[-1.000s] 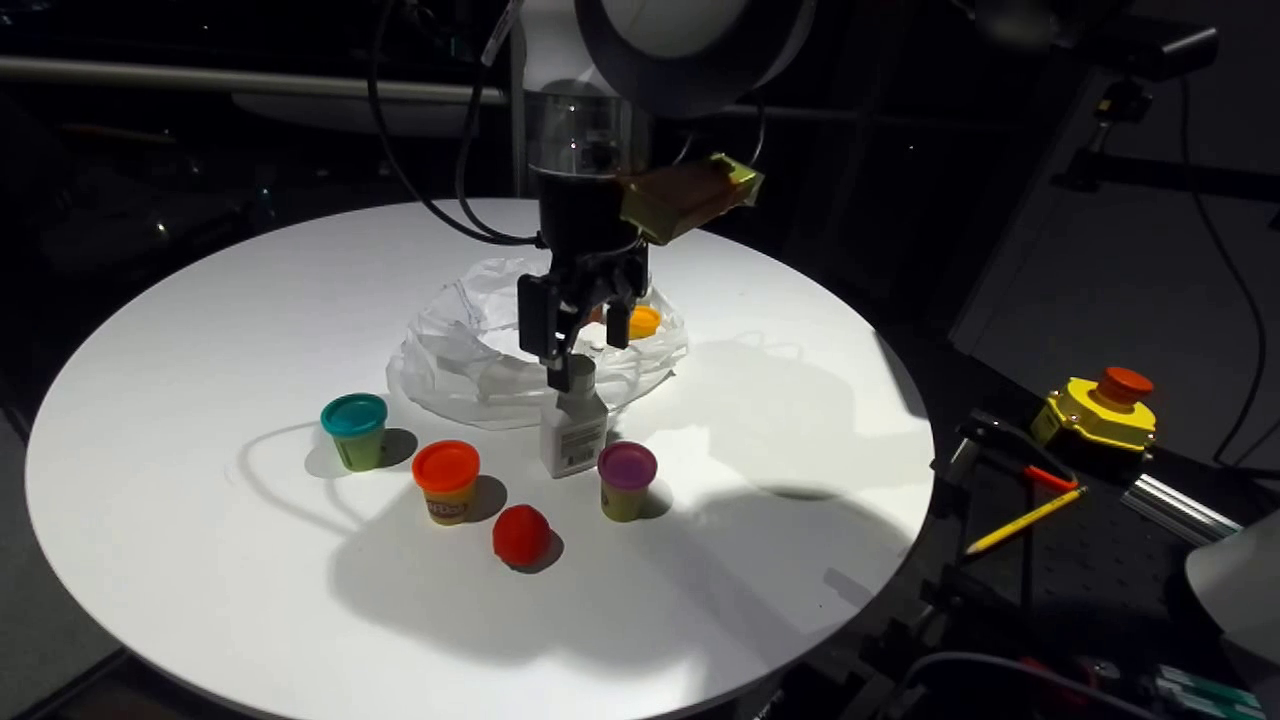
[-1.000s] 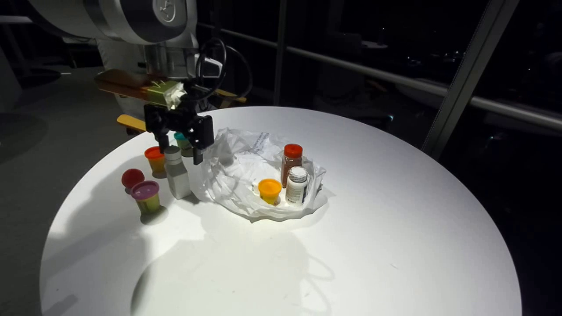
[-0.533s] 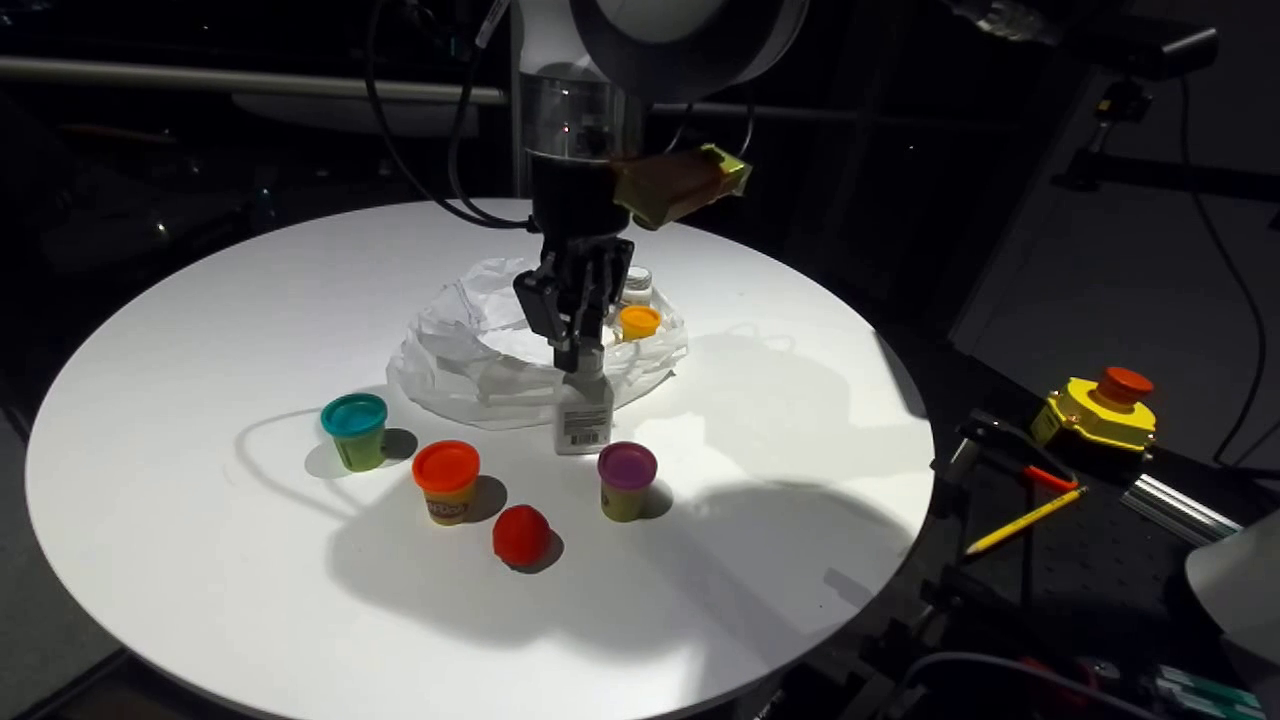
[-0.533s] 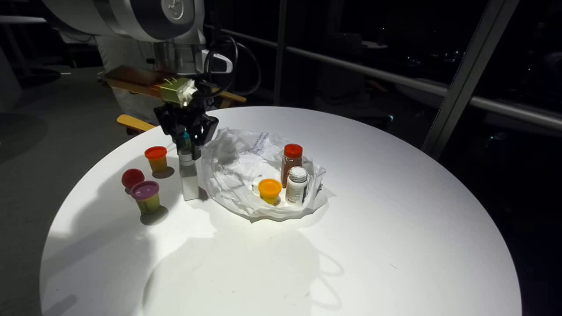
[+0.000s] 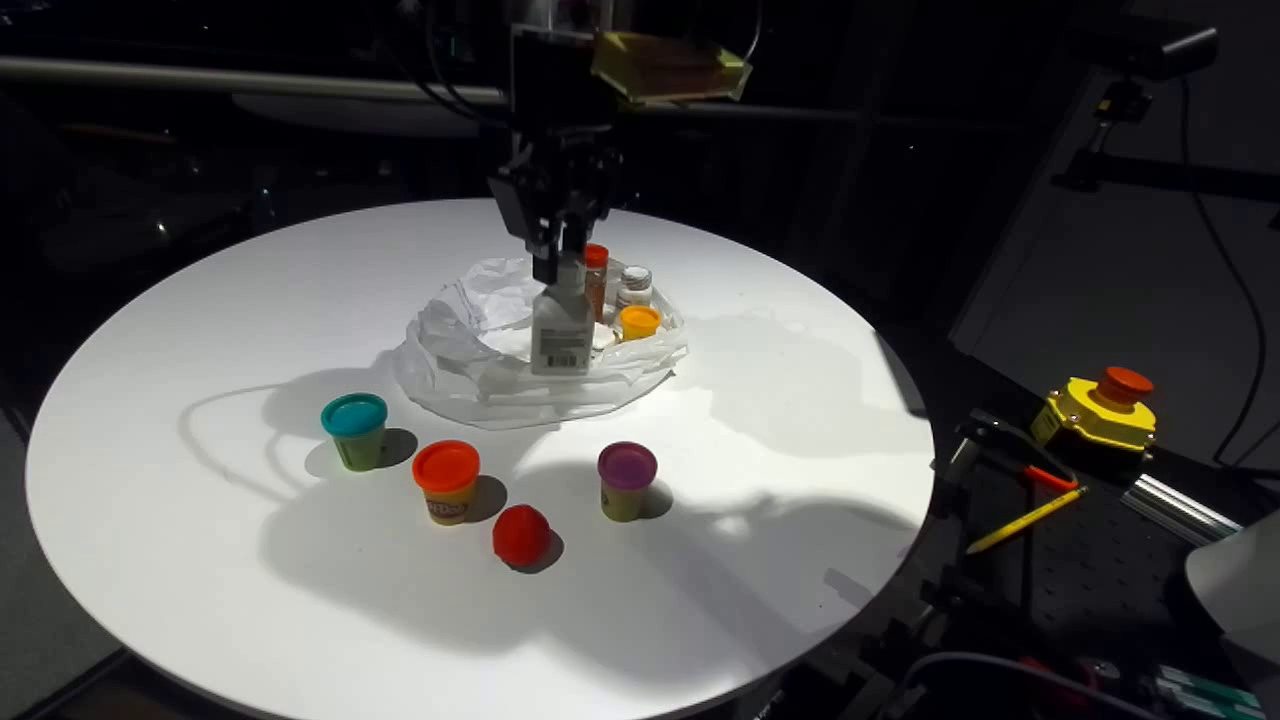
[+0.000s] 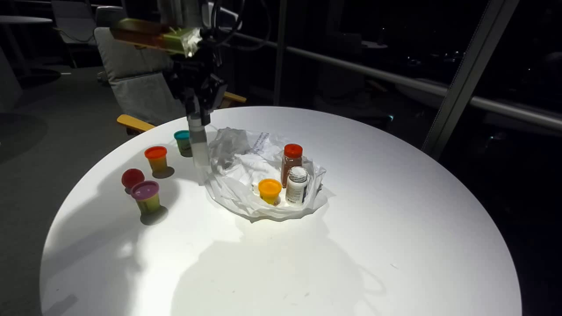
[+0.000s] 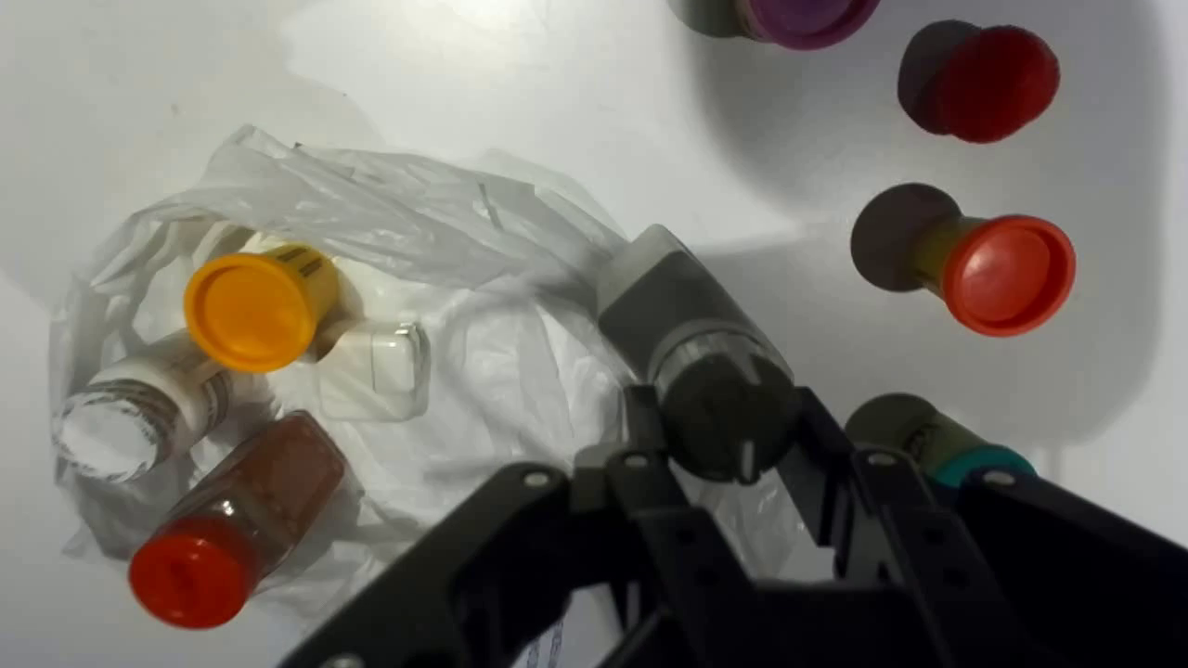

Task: Pick up the objects on the table and put them on the plastic

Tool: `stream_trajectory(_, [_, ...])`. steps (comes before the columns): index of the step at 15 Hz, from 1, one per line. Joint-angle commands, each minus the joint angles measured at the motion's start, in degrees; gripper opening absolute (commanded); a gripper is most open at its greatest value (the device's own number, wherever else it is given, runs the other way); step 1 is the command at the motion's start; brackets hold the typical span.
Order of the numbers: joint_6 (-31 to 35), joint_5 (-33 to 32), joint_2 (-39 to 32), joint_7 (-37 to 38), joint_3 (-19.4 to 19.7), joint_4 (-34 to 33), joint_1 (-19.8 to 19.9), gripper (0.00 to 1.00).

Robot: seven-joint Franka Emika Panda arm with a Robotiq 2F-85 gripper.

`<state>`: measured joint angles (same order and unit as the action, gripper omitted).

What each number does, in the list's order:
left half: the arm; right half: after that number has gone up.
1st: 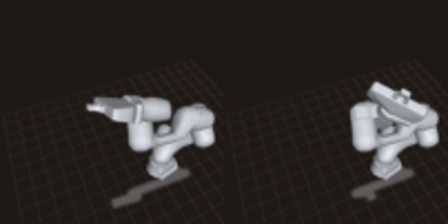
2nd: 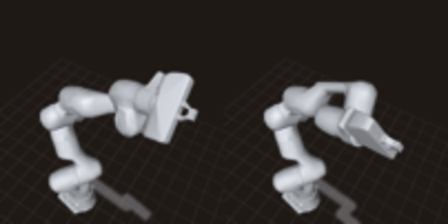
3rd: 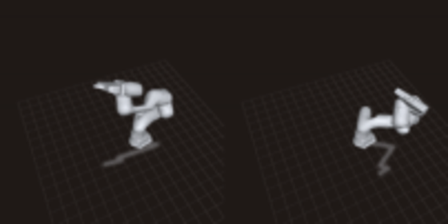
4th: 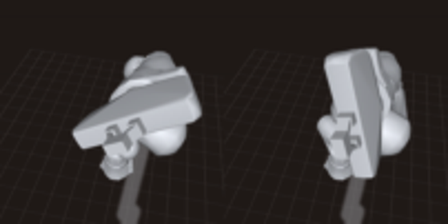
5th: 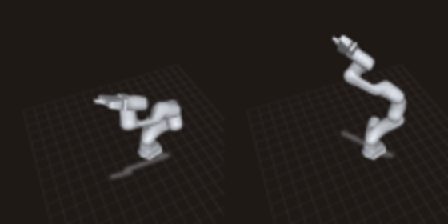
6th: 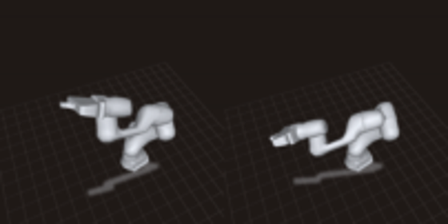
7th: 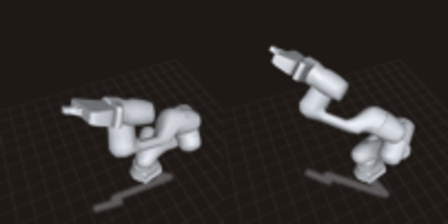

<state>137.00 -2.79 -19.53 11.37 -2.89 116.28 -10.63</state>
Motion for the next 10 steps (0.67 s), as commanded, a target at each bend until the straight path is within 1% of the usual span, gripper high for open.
stream_trajectory(1, [-3.9, -1.2, 3.1, 4.1, 1.4, -4.8, 0.7, 0.11])
stream_trajectory(4, [-4.2, -0.8, 0.2, 5.8, 2.7, -10.0, 2.3, 0.11])
stream_trajectory(7, [-5.7, 1.7, -4.7, 4.2, 3.2, -15.2, 4.7, 0.11])
stream_trajectory(10, [-8.2, 4.7, -9.8, 2.7, 2.6, -20.2, 6.8, 0.11])
